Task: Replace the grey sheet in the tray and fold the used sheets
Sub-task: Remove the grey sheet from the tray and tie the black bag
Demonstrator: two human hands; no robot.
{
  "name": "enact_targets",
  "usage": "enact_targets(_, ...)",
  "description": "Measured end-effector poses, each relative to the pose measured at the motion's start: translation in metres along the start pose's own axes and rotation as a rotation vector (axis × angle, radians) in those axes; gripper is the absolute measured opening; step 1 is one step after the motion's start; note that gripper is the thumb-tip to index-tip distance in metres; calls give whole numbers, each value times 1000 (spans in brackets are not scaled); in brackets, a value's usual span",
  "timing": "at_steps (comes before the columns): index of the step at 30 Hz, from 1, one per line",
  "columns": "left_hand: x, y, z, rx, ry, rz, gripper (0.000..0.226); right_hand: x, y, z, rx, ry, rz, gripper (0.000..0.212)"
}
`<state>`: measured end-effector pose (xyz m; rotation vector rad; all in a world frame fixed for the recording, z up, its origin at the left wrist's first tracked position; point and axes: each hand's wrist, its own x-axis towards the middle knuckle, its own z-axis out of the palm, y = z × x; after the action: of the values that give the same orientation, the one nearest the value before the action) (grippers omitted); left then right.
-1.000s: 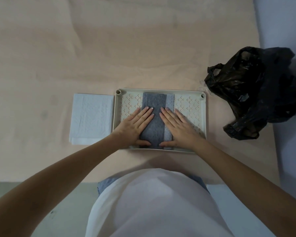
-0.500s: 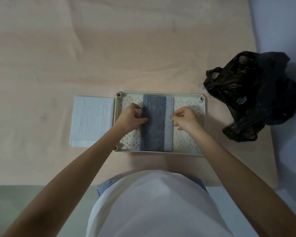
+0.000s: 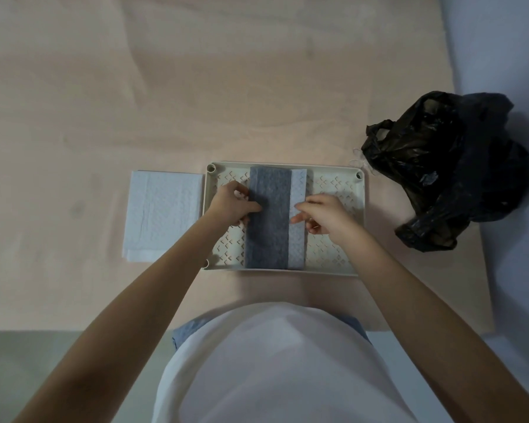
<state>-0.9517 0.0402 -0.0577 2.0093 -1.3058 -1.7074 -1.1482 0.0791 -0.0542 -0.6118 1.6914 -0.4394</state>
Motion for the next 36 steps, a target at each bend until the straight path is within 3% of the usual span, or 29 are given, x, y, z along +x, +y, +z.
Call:
enact_targets(3,-8,4,-1,-225,-103,-113,25,-1,-5,1,126,-35,93,23)
enact_targets(8,-10,6,1,-294,-137,-139,37,-4,-6,-3,304,-125,141,37)
enact_targets(17,-7,13,1,-521,-177,-193,36,-3,-5,-5,430,-163,168,69)
enact_targets(23,2,13,-10,-638,-231,-208,41,-3,-10,-6,508,-169,115,62)
enact_targets(30,-2,14,-10,-429,-246,-140,33,-5,-21,-12,516,-247,177,54)
enact_targets(36,-22,5,5,-389,-241,-109,45,-7,-25,-16,534,-265,180,21)
